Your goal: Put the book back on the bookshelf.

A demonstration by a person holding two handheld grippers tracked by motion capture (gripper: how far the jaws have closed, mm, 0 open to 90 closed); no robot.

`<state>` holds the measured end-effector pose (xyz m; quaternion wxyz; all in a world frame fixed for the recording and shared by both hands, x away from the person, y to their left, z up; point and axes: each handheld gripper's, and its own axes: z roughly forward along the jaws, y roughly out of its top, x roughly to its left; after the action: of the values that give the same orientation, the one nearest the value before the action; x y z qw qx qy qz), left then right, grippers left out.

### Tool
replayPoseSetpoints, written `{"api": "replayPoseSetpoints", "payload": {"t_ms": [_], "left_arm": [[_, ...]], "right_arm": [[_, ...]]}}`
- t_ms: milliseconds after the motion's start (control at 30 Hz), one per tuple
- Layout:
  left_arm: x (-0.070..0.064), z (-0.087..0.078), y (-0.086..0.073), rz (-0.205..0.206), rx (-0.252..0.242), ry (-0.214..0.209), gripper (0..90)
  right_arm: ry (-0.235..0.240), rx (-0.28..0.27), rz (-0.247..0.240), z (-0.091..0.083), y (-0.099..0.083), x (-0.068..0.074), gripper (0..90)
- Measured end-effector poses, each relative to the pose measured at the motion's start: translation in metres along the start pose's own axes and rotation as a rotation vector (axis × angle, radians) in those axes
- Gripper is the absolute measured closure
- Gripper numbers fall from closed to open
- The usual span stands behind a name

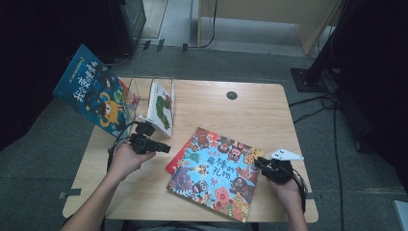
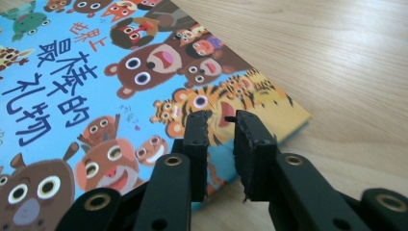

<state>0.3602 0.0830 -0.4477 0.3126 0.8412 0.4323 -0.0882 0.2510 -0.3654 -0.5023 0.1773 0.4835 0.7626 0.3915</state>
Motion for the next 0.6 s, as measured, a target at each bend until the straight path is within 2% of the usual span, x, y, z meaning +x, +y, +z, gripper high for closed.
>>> {"api": "replayPoseSetpoints", "payload": {"t_ms": [133, 200, 300, 367, 467, 533, 600], "left_arm": [[-0.003, 0.006, 0.000, 0.016, 0.004, -0.005, 81.4], [-0.003, 0.010, 0.000, 0.026, 0.002, -0.010, 87.0], [-0.004, 0.014, -0.002, 0.028, -0.007, -0.023, 88.2], [-0.007, 0.017, -0.005, 0.046, -0.008, -0.021, 88.2], [-0.010, 0.018, -0.012, 0.032, -0.028, -0.062, 88.1], [-0.013, 0.021, -0.015, 0.044, -0.017, -0.039, 88.1], [-0.015, 0.024, -0.017, 0.045, -0.012, -0.049, 88.1]], "right_arm": [[-0.035, -0.002, 0.009, -0.006, -0.005, 0.000, 80.5], [-0.069, 0.002, 0.044, -0.012, -0.011, -0.002, 85.6], [-0.065, 0.020, 0.064, -0.012, -0.014, -0.004, 86.7], [-0.040, 0.026, 0.074, -0.010, -0.015, -0.003, 89.0], [-0.056, 0.028, 0.077, -0.010, -0.015, 0.000, 90.0], [-0.050, 0.028, 0.093, -0.009, -0.015, 0.000, 90.0], [-0.046, 0.023, 0.098, -0.008, -0.015, -0.001, 90.0]]}}
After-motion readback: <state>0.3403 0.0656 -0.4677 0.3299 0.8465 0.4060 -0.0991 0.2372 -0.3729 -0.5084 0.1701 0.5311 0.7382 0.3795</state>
